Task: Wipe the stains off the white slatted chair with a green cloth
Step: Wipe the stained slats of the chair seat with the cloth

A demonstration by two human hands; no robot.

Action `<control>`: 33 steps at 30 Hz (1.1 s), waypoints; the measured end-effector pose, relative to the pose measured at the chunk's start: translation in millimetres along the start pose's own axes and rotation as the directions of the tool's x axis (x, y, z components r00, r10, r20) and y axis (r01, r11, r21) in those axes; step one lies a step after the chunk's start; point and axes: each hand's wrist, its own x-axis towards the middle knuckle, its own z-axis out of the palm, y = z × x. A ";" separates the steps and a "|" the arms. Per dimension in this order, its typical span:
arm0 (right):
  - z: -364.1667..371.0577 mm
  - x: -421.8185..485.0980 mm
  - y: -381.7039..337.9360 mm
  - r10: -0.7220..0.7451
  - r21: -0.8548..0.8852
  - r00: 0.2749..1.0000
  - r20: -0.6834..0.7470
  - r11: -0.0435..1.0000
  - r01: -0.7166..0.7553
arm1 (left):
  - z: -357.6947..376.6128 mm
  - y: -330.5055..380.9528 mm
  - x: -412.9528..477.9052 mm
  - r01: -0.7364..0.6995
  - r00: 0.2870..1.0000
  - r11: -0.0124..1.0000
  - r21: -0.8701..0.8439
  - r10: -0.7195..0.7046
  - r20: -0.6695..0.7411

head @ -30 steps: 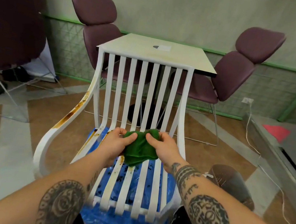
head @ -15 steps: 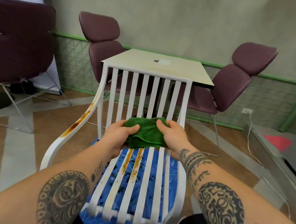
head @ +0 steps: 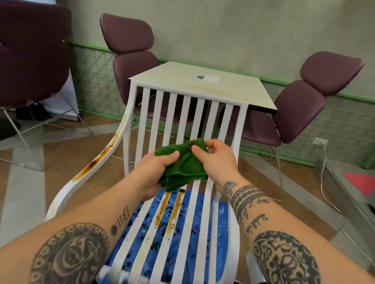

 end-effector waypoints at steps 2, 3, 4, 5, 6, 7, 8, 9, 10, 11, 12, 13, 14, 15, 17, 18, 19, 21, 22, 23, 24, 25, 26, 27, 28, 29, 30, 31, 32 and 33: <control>8.4 1.3 18.0 -0.010 -0.142 1.000 0.007 0.990 0.011 | -5.0 -16.3 7.1 0.048 0.998 0.999 0.001 -0.048 -0.048; 12.5 3.3 28.7 0.009 -0.178 1.000 0.025 0.984 -0.005 | -8.1 -25.0 10.6 0.075 0.994 0.997 0.004 -0.074 -0.077; 16.1 5.3 39.3 0.040 -0.185 0.998 0.049 0.982 -0.031 | -12.5 -33.9 15.3 0.092 0.990 0.996 0.009 -0.091 -0.107; 19.1 8.4 49.2 0.074 -0.168 0.994 0.074 0.984 -0.061 | -16.7 -41.7 21.0 0.100 0.986 0.995 0.014 -0.097 -0.139; 21.6 12.4 58.0 0.107 -0.149 0.989 0.097 0.985 -0.092 | -20.7 -48.2 28.5 0.098 0.981 0.995 0.012 -0.095 -0.172; 23.7 16.8 65.9 0.131 -0.136 0.984 0.123 0.984 -0.114 | -24.0 -52.9 35.3 0.096 0.975 0.995 0.006 -0.093 -0.202; 25.1 21.6 71.8 0.147 -0.140 0.978 0.151 0.982 -0.126 | -28.0 -57.6 43.3 0.093 0.968 0.996 0.009 -0.088 -0.234; 24.9 28.3 76.6 0.155 -0.163 0.973 0.170 0.978 -0.128 | -31.1 -60.7 51.0 0.093 0.963 0.996 0.016 -0.085 -0.257; 22.7 36.2 80.3 0.151 -0.201 0.974 0.169 0.973 -0.116 | -33.2 -62.7 58.6 0.095 0.957 0.995 0.025 -0.084 -0.278; 18.8 46.9 84.7 0.147 -0.245 0.979 0.144 0.963 -0.109 | -37.6 -66.3 67.8 0.103 0.947 0.994 0.029 -0.089 -0.309; 12.7 56.8 86.1 0.136 -0.273 0.985 0.105 0.956 -0.103 | -42.6 -68.8 74.5 0.114 0.933 0.993 0.039 -0.093 -0.348; 5.4 71.3 90.6 0.133 -0.292 0.989 0.065 0.950 -0.109 | -49.4 -73.7 84.8 0.134 0.915 0.990 0.044 -0.107 -0.389; -2.5 85.6 94.0 0.129 -0.332 0.991 0.035 0.937 -0.110 | -57.0 -78.4 93.3 0.158 0.898 0.986 0.049 -0.122 -0.423; -10.4 100.5 98.1 0.121 -0.404 0.993 0.013 0.909 -0.106 | -64.5 -84.1 103.4 0.177 0.885 0.983 0.051 -0.137 -0.445; -23.3 126.8 107.2 0.103 -0.582 0.993 -0.053 0.805 -0.114 | -75.4 -96.6 120.3 0.193 0.873 0.979 0.070 -0.139 -0.468; -27.6 138.3 110.9 0.089 -0.663 0.992 -0.094 0.738 -0.129 | -79.0 -103.9 129.4 0.196 0.867 0.976 0.092 -0.128 -0.482; -30.6 149.9 116.5 0.064 -0.727 0.989 -0.130 0.672 -0.139 | -80.3 -110.3 138.9 0.199 0.860 0.973 0.121 -0.114 -0.497; -33.3 172.7 128.3 -0.011 -0.801 0.986 -0.167 0.584 -0.129 | -81.6 -125.0 159.7 0.206 0.859 0.963 0.172 -0.094 -0.503; -35.3 184.0 133.4 -0.049 -0.817 0.980 -0.192 0.561 -0.132 | -81.4 -132.4 172.6 0.208 0.864 0.957 0.202 -0.083 -0.497; -38.6 193.2 137.5 -0.073 -0.815 0.970 -0.231 0.560 -0.152 | -79.9 -136.5 181.6 0.206 0.868 0.951 0.232 -0.069 -0.492; -41.6 203.2 140.8 -0.066 -0.791 0.957 -0.281 0.580 -0.192 | -79.0 -141.4 193.6 0.199 0.875 0.945 0.261 -0.051 -0.482; -45.8 213.7 144.5 -0.018 -0.742 0.944 -0.328 0.624 -0.246 | -77.4 -145.8 205.8 0.191 0.880 0.937 0.292 -0.031 -0.474; -48.5 222.6 148.6 0.063 -0.671 0.932 -0.357 0.676 -0.303 | -76.0 -150.8 217.9 0.179 0.886 0.929 0.324 -0.009 -0.463; -50.3 228.0 152.0 0.159 -0.593 0.919 -0.360 0.722 -0.357 | -73.9 -153.6 226.4 0.165 0.891 0.921 0.353 0.014 -0.454; -49.8 233.3 158.8 0.240 -0.523 0.909 -0.341 0.755 -0.396 | -72.4 -158.7 238.2 0.152 0.892 0.911 0.384 0.040 -0.449; -49.7 235.0 166.0 0.273 -0.480 0.905 -0.327 0.777 -0.408 | -71.7 -164.1 249.1 0.142 0.890 0.895 0.422 0.071 -0.451; -48.9 234.6 173.2 0.261 -0.469 0.908 -0.328 0.789 -0.396 | -71.3 -169.6 258.5 0.137 0.888 0.871 0.471 0.103 -0.448; -47.3 233.8 179.0 0.229 -0.474 0.909 -0.349 0.794 -0.382 | -70.8 -175.9 267.0 0.135 0.892 0.846 0.516 0.123 -0.435; -45.4 233.4 182.1 0.191 -0.486 0.906 -0.379 0.792 -0.370 | -68.6 -181.4 274.3 0.134 0.899 0.816 0.563 0.139 -0.416; -42.7 234.6 185.8 0.158 -0.505 0.900 -0.406 0.782 -0.365 | -66.6 -186.9 281.4 0.128 0.904 0.771 0.624 0.167 -0.393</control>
